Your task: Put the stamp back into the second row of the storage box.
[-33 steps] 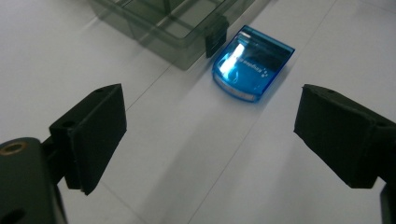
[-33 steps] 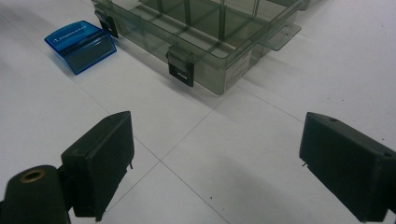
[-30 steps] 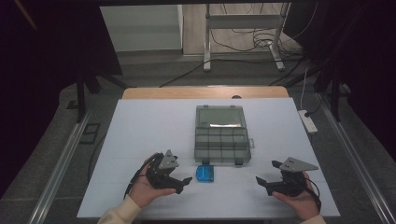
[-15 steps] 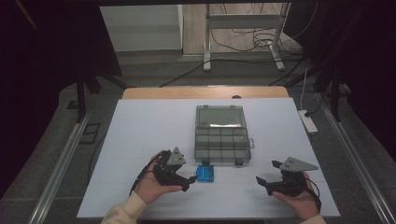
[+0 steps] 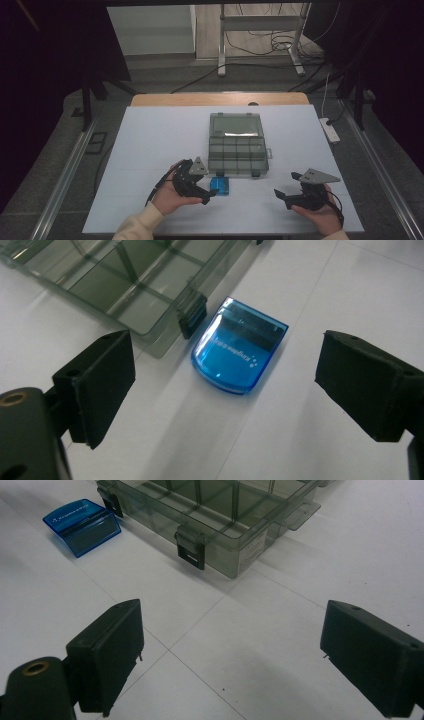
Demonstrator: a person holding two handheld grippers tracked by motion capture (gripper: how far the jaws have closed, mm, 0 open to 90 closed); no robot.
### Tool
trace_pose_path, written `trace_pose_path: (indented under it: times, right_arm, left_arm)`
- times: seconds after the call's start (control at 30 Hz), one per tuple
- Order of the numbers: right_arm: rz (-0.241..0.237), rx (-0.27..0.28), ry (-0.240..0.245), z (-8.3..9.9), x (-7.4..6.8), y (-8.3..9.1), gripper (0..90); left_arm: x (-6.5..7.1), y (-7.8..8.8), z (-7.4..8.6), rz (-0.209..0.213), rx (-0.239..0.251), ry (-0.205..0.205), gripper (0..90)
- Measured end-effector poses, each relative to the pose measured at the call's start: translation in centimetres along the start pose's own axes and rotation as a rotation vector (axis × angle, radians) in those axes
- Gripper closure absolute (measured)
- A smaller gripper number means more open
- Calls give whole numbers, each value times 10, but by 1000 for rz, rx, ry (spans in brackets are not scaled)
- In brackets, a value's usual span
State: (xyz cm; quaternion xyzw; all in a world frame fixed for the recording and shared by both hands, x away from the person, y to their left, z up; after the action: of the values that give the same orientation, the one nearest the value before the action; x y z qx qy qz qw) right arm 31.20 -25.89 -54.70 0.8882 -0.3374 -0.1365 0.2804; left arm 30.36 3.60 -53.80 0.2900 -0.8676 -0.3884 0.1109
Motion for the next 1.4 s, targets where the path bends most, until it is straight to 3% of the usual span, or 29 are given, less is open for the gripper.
trace_pose_path:
  times: [0.63, 1.0, 1.13, 1.4]
  right_arm:
    - [-2, -3, 0, 0, 0, -1, 105]
    - [-2, -3, 1, 0, 0, -1, 105]
    - [-1, -3, 0, 1, 1, -1, 105]
    - [-3, -4, 0, 1, 1, -1, 105]
  left_arm:
    - [10, -19, -9, 55, -63, -63, 102]
    - [18, -35, -5, 80, -131, -120, 107]
    - [20, -38, -5, 64, -147, -150, 107]
    - [18, -44, -5, 59, -162, -153, 112]
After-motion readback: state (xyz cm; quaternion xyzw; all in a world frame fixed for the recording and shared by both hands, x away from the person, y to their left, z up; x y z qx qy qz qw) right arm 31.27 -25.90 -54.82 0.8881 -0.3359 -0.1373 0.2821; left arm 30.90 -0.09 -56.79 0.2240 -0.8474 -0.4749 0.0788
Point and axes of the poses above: each handheld gripper's, and its own axes: y roughly backward along the jaws, z roughly out of its underside, x roughly to its right, the point moved 7 cm from there along -y, roughly forward along the jaws, and after that the axes turned 4 degrees about -z, right-handed, at the moved point
